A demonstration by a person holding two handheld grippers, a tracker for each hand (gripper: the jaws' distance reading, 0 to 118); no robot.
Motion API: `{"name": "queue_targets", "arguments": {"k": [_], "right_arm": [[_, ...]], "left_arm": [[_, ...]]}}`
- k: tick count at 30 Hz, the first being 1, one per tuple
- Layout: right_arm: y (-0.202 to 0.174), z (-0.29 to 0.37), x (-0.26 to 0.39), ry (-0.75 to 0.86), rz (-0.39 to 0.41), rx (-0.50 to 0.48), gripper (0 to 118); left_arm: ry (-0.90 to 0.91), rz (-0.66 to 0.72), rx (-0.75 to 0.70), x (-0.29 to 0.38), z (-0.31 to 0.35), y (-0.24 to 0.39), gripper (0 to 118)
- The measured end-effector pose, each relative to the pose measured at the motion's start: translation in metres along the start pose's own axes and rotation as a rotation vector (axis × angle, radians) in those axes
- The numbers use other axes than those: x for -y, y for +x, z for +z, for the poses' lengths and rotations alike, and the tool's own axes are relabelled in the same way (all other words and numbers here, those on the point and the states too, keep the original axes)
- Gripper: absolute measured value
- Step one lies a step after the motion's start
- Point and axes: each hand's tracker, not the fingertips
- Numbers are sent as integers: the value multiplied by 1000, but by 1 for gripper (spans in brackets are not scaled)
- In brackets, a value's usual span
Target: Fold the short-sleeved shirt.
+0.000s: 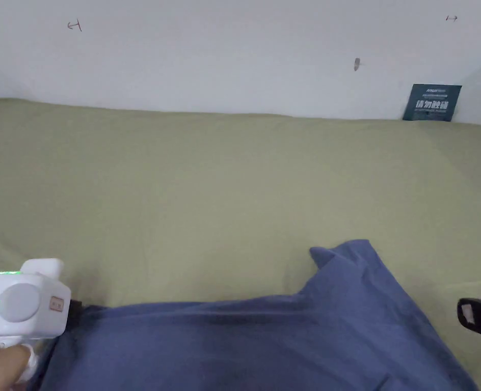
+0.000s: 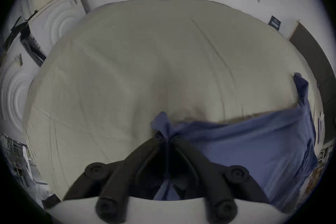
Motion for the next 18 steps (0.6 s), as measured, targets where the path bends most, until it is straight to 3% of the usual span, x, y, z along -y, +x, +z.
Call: {"name": "queue_targets", "arguments": {"k": [1, 3, 4, 5, 9, 12, 13, 15, 18], "right_arm": [[9, -29, -17, -75, -8, -4, 13], [19, -80, -42, -221, -3, -40, 86], [23, -107, -49, -273, -20, -28, 110], [27, -131, -55, -332, -15, -21, 116], [25, -181, -66, -454, -22, 10, 111], [21, -204, -66, -513, 67, 65, 104], [17, -209, -64, -552, 100, 97, 86], [3, -210, -59, -602, 154, 168, 65], [-11, -197, -62, -546, 150, 138, 41]], "left_arm": [[-32, -7, -4, 1, -3, 3, 4], [-16, 2, 2, 0, -5, -3, 4], [-21, 13, 8, 0, -5, -3, 4], [-25, 16, 16, 0, -4, -3, 4], [-33, 15, 31, -1, -6, -7, 4], [-37, -4, 32, -2, -10, -7, 4], [-38, -9, 33, -2, -11, -6, 4], [-32, -23, 31, -1, -14, -5, 4], [-28, -35, 34, -1, -13, -5, 4]]}}
